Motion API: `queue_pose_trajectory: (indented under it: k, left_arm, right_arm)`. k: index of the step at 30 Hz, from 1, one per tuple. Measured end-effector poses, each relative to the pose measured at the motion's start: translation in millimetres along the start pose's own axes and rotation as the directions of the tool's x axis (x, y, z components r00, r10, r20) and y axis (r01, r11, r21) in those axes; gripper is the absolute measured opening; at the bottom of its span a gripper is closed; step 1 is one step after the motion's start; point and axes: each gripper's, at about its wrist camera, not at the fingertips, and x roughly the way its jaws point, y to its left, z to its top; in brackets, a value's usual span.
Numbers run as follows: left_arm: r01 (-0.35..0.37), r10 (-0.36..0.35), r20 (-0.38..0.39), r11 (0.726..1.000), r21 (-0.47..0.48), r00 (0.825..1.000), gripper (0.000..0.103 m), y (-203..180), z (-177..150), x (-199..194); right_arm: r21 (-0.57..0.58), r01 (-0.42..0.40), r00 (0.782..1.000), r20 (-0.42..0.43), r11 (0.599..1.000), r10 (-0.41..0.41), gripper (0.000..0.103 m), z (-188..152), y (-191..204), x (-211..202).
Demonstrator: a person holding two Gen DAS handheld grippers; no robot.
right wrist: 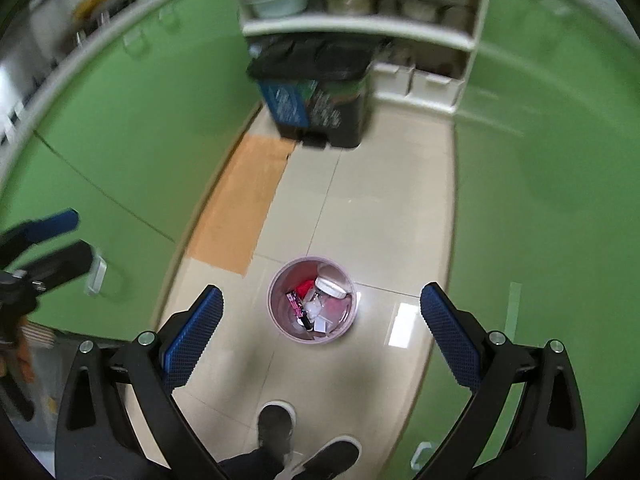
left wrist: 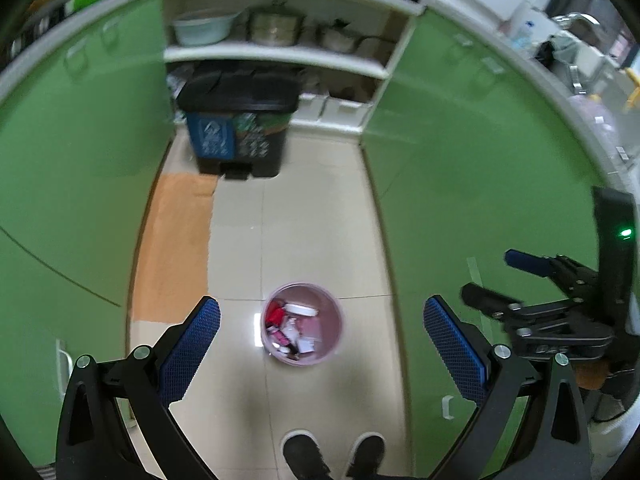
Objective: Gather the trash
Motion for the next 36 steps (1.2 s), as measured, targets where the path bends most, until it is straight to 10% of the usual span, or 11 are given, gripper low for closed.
queue_pose_trajectory:
  k: [9,17,36]
  left_arm:
    - [0.083,-0.088,0.022,0.984,0.155,0.996,0.098,-122,50,-140]
    - [0.175,-0.197,0.032,0.926,0.335,0.980,0.098,-229,74,-193]
    - [0.384,-0.369,-0.185,0.591,0.709,0.911,0.098,-428,25,-214]
  right_arm:
    - [0.130,0.086,0.986,0.132,0.988,-0.103,0.100,4,-57,-257]
    - [0.312,0.201,0.936,0.218,0.929,-0.276,0.100,-41,-128,-389]
    - [0.665,0.354,0.823,0.113,0.658,-0.557,0.100,-191,-184,-505]
